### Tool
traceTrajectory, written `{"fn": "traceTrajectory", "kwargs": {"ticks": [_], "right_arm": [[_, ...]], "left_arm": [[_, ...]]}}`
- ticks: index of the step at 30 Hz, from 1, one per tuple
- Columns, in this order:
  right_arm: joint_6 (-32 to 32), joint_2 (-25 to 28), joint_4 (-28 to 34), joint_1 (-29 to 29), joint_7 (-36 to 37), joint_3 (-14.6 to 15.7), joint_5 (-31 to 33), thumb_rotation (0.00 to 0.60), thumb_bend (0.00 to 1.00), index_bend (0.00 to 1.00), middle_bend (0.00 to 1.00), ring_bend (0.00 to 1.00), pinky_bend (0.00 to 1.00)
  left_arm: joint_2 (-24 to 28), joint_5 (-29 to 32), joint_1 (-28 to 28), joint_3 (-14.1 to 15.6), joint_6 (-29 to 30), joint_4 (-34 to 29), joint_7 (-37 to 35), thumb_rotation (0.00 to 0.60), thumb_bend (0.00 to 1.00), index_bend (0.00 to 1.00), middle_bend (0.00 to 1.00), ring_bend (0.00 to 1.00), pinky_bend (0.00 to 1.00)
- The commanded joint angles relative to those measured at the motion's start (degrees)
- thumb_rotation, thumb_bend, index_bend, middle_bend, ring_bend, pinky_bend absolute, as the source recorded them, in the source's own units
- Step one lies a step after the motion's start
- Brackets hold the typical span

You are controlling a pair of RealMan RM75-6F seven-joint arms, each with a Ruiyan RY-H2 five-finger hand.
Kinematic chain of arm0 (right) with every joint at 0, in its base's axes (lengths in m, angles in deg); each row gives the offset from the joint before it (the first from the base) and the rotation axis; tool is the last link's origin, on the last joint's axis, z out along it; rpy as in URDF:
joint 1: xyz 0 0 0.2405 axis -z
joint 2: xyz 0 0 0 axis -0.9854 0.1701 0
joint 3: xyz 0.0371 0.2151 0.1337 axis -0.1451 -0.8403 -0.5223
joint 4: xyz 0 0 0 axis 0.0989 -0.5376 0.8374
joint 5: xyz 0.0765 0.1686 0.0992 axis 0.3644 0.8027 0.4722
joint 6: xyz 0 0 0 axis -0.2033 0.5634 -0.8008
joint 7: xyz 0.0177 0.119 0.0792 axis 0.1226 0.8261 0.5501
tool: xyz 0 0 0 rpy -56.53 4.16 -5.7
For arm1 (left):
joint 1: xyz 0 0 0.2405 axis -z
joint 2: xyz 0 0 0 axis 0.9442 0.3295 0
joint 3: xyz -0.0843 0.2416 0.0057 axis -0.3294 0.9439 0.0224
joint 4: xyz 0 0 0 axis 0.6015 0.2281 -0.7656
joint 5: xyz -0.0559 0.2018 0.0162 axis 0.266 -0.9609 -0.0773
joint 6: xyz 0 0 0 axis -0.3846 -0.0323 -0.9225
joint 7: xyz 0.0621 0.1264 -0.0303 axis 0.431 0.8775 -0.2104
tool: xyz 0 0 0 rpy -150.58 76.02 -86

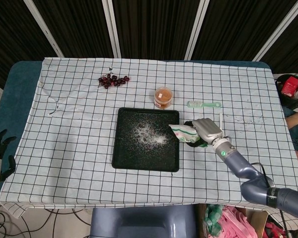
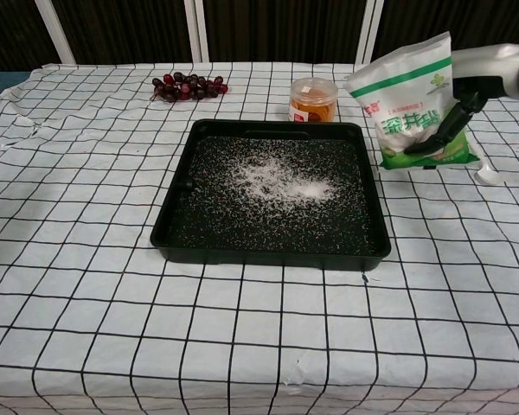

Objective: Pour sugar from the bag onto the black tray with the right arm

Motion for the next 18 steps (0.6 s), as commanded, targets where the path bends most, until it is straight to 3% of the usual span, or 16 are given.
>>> {"fn": "traceTrajectory", "kwargs": {"ticks": [1, 6, 18], "right_arm": [[-3.05, 1.71, 1.36, -2.83, -2.78, 1.1, 2.87, 0.6, 0.43, 0.5, 0.44, 0.56, 0.63], [-6.48, 3.18, 1.38, -6.91, -6.51, 3.19, 4.68, 0.6, 0.43, 0.5, 0.44, 0.56, 0.63], [-7.91, 4.77, 3.17, -16.37, -13.65, 7.58, 12.05, 0.6, 0.43, 0.5, 0.44, 0.56, 0.63]], "left_arm": [[-0.01, 0.0, 0.0, 0.0, 0.01, 0.01, 0.0, 0.6, 0.66, 0.2, 0.03, 0.0, 0.0], [-0.04, 0.07, 0.01, -0.02, -0.03, 0.0, 0.0, 0.6, 0.66, 0.2, 0.03, 0.0, 0.0], [-0.02, -0.12, 0.02, 0.08, -0.07, -0.06, -0.13, 0.6, 0.66, 0.2, 0.03, 0.0, 0.0]]}}
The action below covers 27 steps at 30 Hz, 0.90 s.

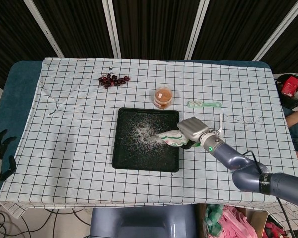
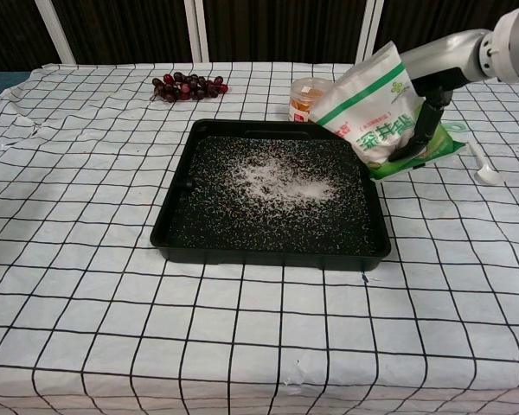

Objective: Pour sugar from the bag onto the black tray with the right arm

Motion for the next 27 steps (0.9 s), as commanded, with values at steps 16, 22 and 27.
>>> {"fn": "traceTrajectory", "kwargs": {"ticks": [16, 22, 27], "right_arm": [[9.16, 0.7, 3.87, -16.65, -20.2, 12.86, 20.47, 0.6, 0.44, 0.5, 0.45, 0.56, 0.63], [10.2, 0.68, 5.28, -20.37, -23.11, 14.96, 26.12, 0.6, 0.45, 0.5, 0.45, 0.56, 0.63], [11.36, 0.32, 6.0, -23.41, -25.99, 17.12, 29.66, 0.6, 0.45, 0.5, 0.45, 0.56, 0.63]], "left_arm": [[0.19, 0.01, -0.01, -0.03, -0.05, -0.31, -0.5, 0.6, 0.66, 0.2, 0.03, 0.0, 0.0], [0.22, -0.01, -0.03, -0.04, 0.0, -0.39, -0.6, 0.6, 0.66, 0.2, 0.03, 0.0, 0.0], [0.25, 0.2, 0.0, -0.09, -0.15, -0.44, -0.63, 0.6, 0.66, 0.2, 0.03, 0.0, 0.0]]}}
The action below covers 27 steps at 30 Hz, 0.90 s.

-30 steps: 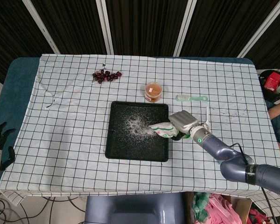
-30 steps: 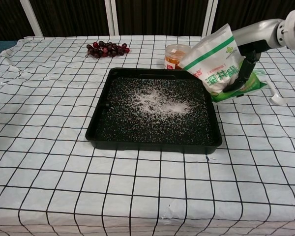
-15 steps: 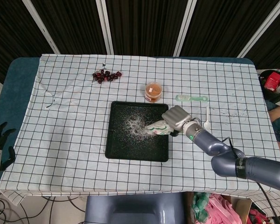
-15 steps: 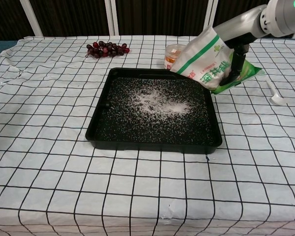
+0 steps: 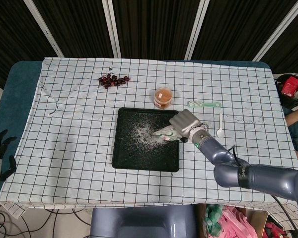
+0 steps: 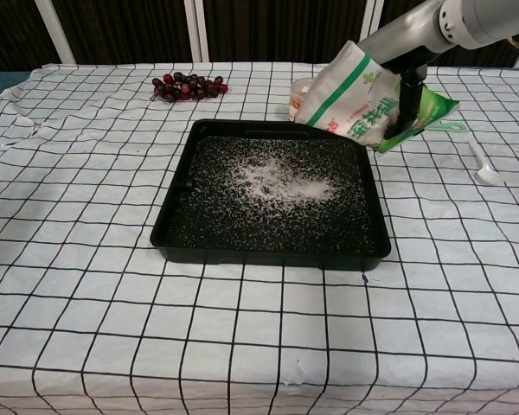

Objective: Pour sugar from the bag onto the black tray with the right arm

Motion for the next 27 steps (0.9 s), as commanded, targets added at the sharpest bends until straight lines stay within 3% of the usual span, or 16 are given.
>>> {"fn": "traceTrajectory", "kwargs": {"ticks": [1, 15, 27], "right_arm": [[1.18, -0.36, 0.68, -2.15, -2.26, 1.74, 2.45, 0.6, 0.45, 0.5, 0.45, 0.56, 0.63], [7.66, -2.97, 2.73, -7.36, -10.79, 6.26, 7.99, 0.6, 0.45, 0.5, 0.45, 0.57, 0.64], [10.75, -4.1, 3.57, -8.36, -14.59, 7.47, 9.03, 0.6, 0.45, 0.5, 0.45, 0.57, 0.64]], "left_arm": [[0.0, -0.11, 0.01, 0.01, 0.06, -0.01, 0.03, 0.6, 0.66, 0.2, 0.03, 0.0, 0.0], [0.04, -0.31, -0.01, 0.03, 0.17, -0.03, -0.16, 0.6, 0.66, 0.2, 0.03, 0.0, 0.0], [0.04, -0.27, -0.03, 0.03, 0.18, -0.02, -0.22, 0.6, 0.66, 0.2, 0.03, 0.0, 0.0]]}}
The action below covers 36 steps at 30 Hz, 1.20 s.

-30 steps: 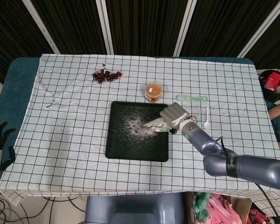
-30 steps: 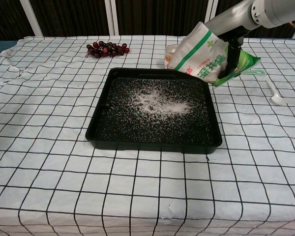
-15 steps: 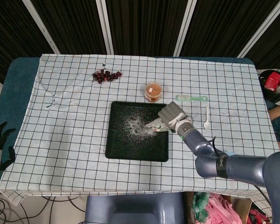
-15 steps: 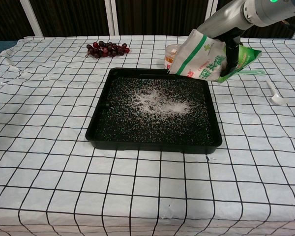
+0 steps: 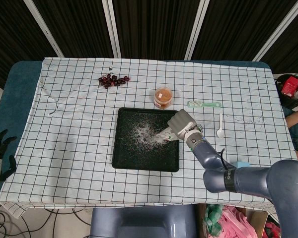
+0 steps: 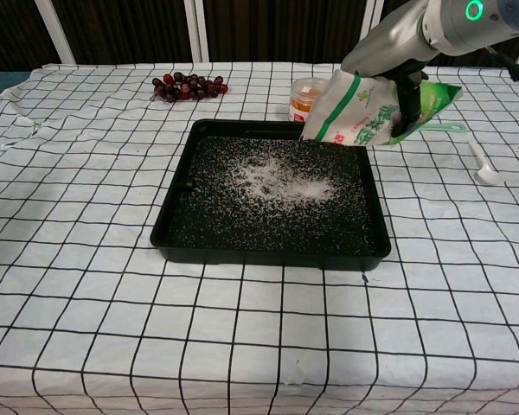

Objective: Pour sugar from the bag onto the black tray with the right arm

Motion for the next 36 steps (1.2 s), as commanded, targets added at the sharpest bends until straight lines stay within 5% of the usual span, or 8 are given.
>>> {"fn": "traceTrajectory", "kwargs": {"ticks": [1, 20, 25, 27, 36], "right_arm": [[1.14, -0.37, 0.29, -0.18, -1.24, 0.45, -0.21, 0.6, 0.45, 0.5, 0.45, 0.57, 0.64], [4.48, -1.06, 1.05, 1.36, -2.49, -1.41, -1.4, 0.6, 0.45, 0.51, 0.46, 0.57, 0.64], [2.05, 0.02, 1.2, 6.36, 9.36, -7.29, -3.41, 0.6, 0.45, 0.51, 0.46, 0.57, 0.64], [0.51, 0.4, 0.21, 11.52, 19.92, -11.82, -7.53, 0.6, 0.45, 0.51, 0.46, 0.57, 0.64], [-3.52, -1.42, -5.59, 23.92, 41.27, -18.62, -24.58, 0.6, 0.45, 0.52, 0.44, 0.56, 0.63]], "left_arm": [[0.01, 0.07, 0.01, -0.01, -0.05, -0.02, 0.0, 0.6, 0.66, 0.2, 0.03, 0.0, 0.0], [0.1, 0.08, -0.03, -0.08, 0.08, -0.06, -0.07, 0.6, 0.66, 0.2, 0.03, 0.0, 0.0], [0.13, 0.0, -0.05, -0.07, 0.14, -0.07, -0.11, 0.6, 0.66, 0.2, 0.03, 0.0, 0.0], [0.11, 0.08, -0.03, -0.06, 0.06, -0.05, -0.03, 0.6, 0.66, 0.2, 0.03, 0.0, 0.0], [0.09, 0.12, -0.09, -0.09, 0.17, -0.02, 0.05, 0.6, 0.66, 0.2, 0.03, 0.0, 0.0]]}}
